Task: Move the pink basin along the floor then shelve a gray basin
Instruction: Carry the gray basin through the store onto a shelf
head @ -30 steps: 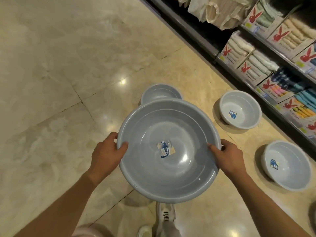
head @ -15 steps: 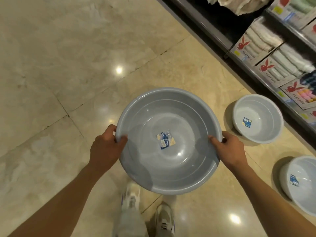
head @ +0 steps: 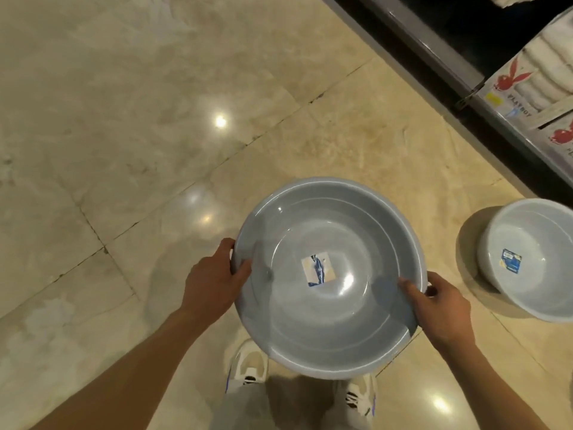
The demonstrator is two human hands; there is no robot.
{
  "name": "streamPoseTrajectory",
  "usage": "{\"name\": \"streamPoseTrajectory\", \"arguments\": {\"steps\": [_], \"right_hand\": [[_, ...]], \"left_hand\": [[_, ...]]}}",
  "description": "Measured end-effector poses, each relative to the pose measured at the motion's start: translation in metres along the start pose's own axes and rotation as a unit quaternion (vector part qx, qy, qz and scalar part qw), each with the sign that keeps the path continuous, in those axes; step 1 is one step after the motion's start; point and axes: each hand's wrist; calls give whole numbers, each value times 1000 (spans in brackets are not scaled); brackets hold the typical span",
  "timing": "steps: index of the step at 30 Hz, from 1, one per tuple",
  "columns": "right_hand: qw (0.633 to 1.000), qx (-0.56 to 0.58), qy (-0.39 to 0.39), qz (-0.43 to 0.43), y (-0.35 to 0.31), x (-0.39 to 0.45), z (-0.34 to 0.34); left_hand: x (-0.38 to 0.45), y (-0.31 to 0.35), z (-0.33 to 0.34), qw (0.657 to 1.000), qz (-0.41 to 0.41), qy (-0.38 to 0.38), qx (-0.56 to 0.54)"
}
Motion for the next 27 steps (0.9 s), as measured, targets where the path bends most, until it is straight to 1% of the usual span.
{"name": "streamPoseTrajectory", "arguments": {"steps": [3,6,8,13,16,20,24,26,27], "right_hand": [[1000,-12,-8,6,10,33,32],[1000,17,4,15,24,63,63],[1000,23,6,21,35,79,81],[1000,-6,-8,10,61,100,110],[1000,-3,-23,18,70,108,121],[999,-1,-42,31,68,115,135],[998,1,-45,46,66,118,143],[998,-2,-34,47,63,114,141],[999,0,-25,48,61,111,138]], "left_hand": [[24,-21,29,1000,-5,5,14],[46,-41,62,1000,9,15,24],[56,-51,82,999,0,22,27],[68,-62,119,999,-25,12,34],[76,-62,133,998,-22,13,59],[85,-68,146,999,-32,17,20],[88,-70,153,997,-78,1,-17],[84,-62,150,997,-79,4,-19],[81,-57,147,997,-72,17,-15]]}}
Point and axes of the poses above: each hand's wrist, its own x-axis towards the middle knuckle, its own z-axis out of the palm, y = z × x, and after that the axes turned 8 degrees about -x, right-handed
